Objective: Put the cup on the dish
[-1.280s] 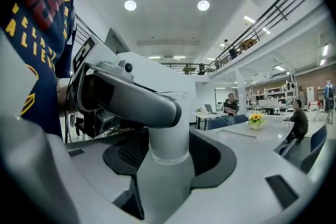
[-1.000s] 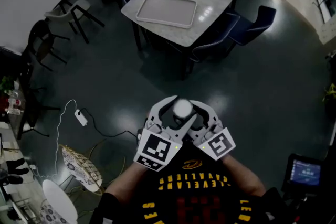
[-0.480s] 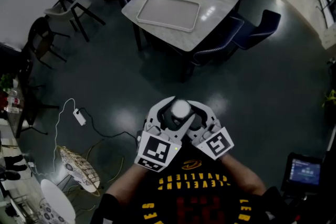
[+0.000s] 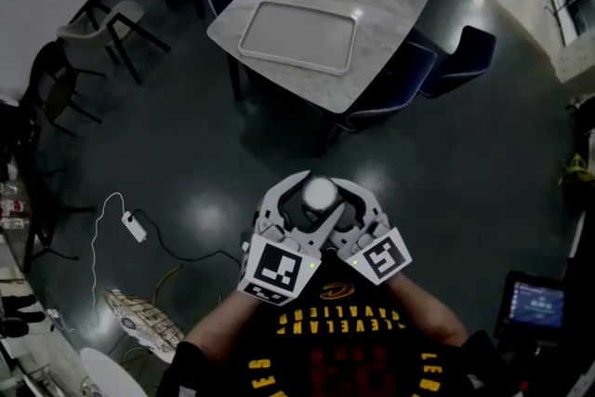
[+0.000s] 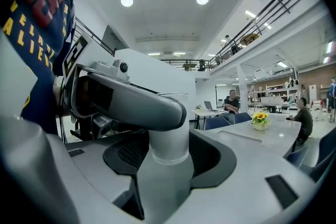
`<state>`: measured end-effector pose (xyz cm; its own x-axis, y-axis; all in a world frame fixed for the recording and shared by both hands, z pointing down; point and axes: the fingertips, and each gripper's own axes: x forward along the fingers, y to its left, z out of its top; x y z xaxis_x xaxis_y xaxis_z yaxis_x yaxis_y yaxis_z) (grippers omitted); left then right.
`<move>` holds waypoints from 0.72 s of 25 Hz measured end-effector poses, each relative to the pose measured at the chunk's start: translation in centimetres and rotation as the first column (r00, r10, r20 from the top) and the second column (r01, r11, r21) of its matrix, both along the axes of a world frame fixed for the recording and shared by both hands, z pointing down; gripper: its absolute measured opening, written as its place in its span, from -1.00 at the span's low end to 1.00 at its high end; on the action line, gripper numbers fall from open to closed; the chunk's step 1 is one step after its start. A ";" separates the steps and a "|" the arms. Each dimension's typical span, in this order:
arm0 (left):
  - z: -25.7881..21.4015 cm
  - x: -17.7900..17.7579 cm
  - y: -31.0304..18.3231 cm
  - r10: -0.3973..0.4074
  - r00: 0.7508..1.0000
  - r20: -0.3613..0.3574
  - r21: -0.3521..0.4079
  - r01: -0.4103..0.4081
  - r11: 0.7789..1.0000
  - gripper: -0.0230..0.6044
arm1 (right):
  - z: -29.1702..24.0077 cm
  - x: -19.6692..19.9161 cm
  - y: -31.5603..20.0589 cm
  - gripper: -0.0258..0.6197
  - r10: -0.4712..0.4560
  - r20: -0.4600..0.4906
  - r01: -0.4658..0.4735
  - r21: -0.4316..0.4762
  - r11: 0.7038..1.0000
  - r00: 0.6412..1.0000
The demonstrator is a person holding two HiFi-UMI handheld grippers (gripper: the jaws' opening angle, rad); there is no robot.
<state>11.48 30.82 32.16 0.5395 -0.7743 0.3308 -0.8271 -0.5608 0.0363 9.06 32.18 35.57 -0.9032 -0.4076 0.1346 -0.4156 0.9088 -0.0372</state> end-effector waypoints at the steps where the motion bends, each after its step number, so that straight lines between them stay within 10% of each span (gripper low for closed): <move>1: 0.0 -0.8 -0.6 0.006 1.000 -0.009 -0.003 -0.006 1.000 -0.07 | 0.0 -0.7 -0.6 -0.16 0.007 -0.005 -0.007 -0.002 1.000 1.000; 18: 1.4 -10.5 -5.8 0.032 0.997 -0.065 -0.029 -0.034 0.999 -0.07 | 1.4 -10.3 -5.7 -0.16 0.023 -0.088 -0.025 -0.028 0.999 0.996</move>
